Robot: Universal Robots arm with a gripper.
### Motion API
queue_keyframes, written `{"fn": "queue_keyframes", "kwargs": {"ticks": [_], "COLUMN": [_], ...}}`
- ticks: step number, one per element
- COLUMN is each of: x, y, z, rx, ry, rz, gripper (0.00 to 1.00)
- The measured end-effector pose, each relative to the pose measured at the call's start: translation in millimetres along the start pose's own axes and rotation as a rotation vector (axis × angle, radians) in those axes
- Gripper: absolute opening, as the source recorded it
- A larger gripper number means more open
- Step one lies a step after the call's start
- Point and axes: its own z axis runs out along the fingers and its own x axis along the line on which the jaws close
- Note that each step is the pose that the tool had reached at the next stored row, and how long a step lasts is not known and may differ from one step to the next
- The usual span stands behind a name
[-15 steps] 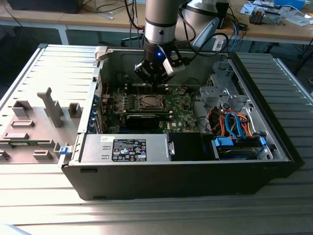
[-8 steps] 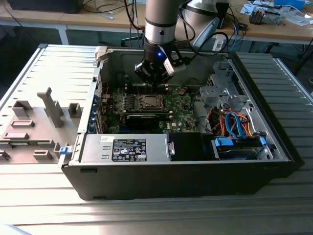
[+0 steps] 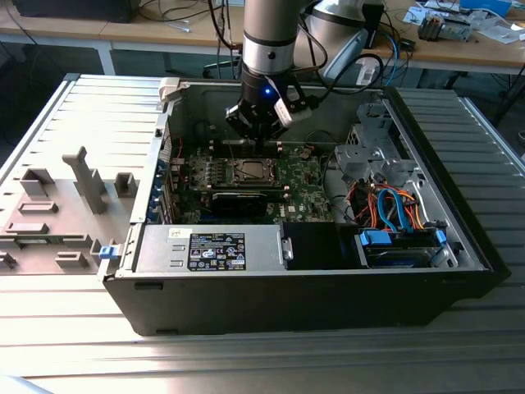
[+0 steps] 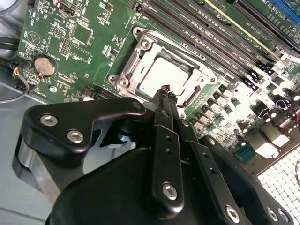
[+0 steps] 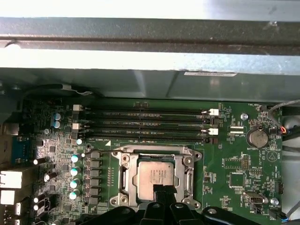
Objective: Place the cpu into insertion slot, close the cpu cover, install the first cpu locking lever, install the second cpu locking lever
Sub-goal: 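Install the first cpu locking lever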
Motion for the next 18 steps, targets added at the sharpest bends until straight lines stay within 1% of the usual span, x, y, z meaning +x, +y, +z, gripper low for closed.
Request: {"fn": "queue_keyframes", "kwargs": {"ticks": [2,6,15,18], "x": [6.4,11.9,19.9,21.4], "y": [0.3,0.5,0.8,0.9], "z": [0.1,0.1,0.2,0.3], "rx": [0.0,0.0001,0.0001,0.0001], "ry": [0.0,0.0,0.0,0.0], "rz": [0.0,0.0,0.0,0.0], "gripper": [0.11,0.11,0.11,0.11]}}
